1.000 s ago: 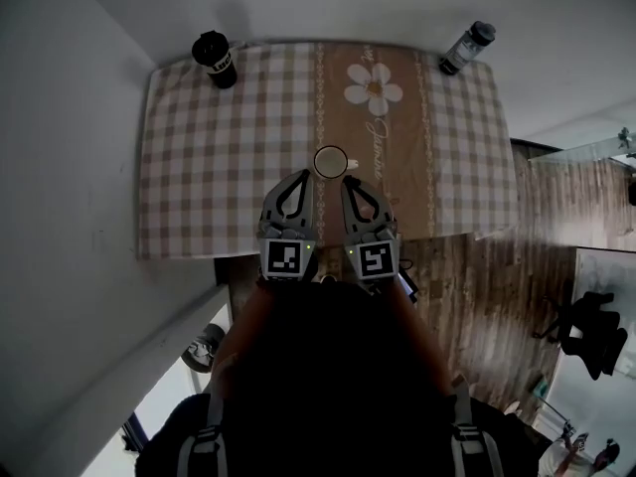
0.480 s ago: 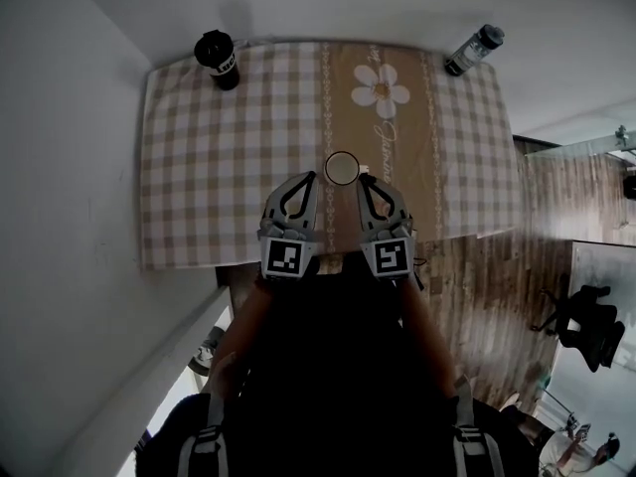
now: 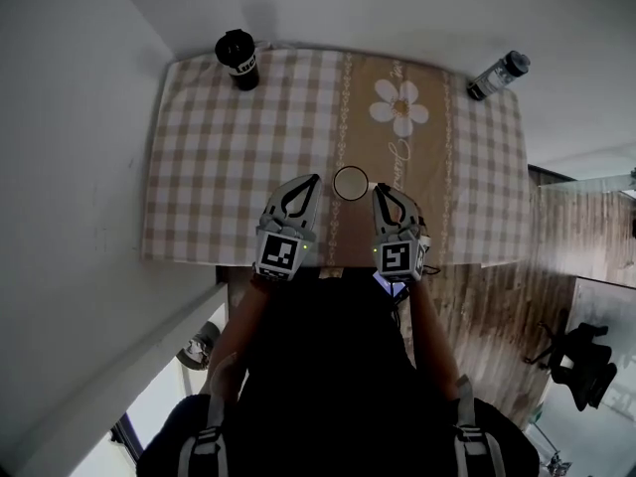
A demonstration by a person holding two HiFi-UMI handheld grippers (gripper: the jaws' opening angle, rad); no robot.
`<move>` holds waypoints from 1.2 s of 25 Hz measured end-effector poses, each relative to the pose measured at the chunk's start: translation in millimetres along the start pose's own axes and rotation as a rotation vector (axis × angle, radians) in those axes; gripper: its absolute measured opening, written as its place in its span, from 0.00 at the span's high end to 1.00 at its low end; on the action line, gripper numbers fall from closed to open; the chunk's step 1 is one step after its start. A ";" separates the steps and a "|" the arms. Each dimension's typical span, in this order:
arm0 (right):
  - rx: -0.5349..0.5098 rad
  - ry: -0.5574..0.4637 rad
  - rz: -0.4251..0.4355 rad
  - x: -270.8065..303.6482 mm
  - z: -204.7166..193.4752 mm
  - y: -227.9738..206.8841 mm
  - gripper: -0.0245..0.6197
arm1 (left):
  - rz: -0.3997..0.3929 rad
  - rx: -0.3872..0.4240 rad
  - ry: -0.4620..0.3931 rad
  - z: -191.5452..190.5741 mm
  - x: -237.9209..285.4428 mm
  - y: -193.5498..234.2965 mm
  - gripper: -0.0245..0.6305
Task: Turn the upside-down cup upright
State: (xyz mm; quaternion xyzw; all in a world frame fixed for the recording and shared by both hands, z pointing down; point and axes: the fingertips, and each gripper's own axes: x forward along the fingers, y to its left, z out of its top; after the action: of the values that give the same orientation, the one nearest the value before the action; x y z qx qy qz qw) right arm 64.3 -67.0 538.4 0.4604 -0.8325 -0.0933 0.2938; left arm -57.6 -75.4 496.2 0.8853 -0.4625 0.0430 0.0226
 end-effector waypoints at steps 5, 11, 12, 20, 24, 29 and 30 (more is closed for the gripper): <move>-0.011 0.034 0.056 5.0 -22.5 9.9 0.85 | 0.039 -0.032 0.011 -8.1 2.9 -10.5 0.96; -0.033 0.050 0.083 19.4 -33.0 8.2 0.83 | 0.027 -0.016 0.044 -16.2 21.4 -23.1 0.96; -0.047 0.048 0.084 20.3 -33.5 8.4 0.83 | 0.025 -0.010 0.045 -16.3 22.8 -25.6 0.96; -0.162 0.092 0.100 23.2 -43.0 16.3 0.75 | 0.012 -0.004 0.042 -15.0 26.2 -34.4 0.96; -0.190 0.128 0.053 32.4 -46.9 11.8 0.75 | 0.011 -0.003 0.042 -15.0 26.6 -32.3 0.96; -0.202 0.149 0.021 39.5 -50.7 5.5 0.75 | 0.007 -0.009 0.047 -17.4 27.2 -29.6 0.96; -0.200 0.150 0.022 40.5 -51.7 5.1 0.75 | 0.006 -0.012 0.045 -17.8 27.7 -29.5 0.96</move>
State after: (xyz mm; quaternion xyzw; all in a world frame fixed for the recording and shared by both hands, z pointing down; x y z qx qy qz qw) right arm 74.0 -91.4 598.8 0.4254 -0.7997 -0.1379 0.4006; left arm -18.7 -79.7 516.6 0.8826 -0.4647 0.0604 0.0382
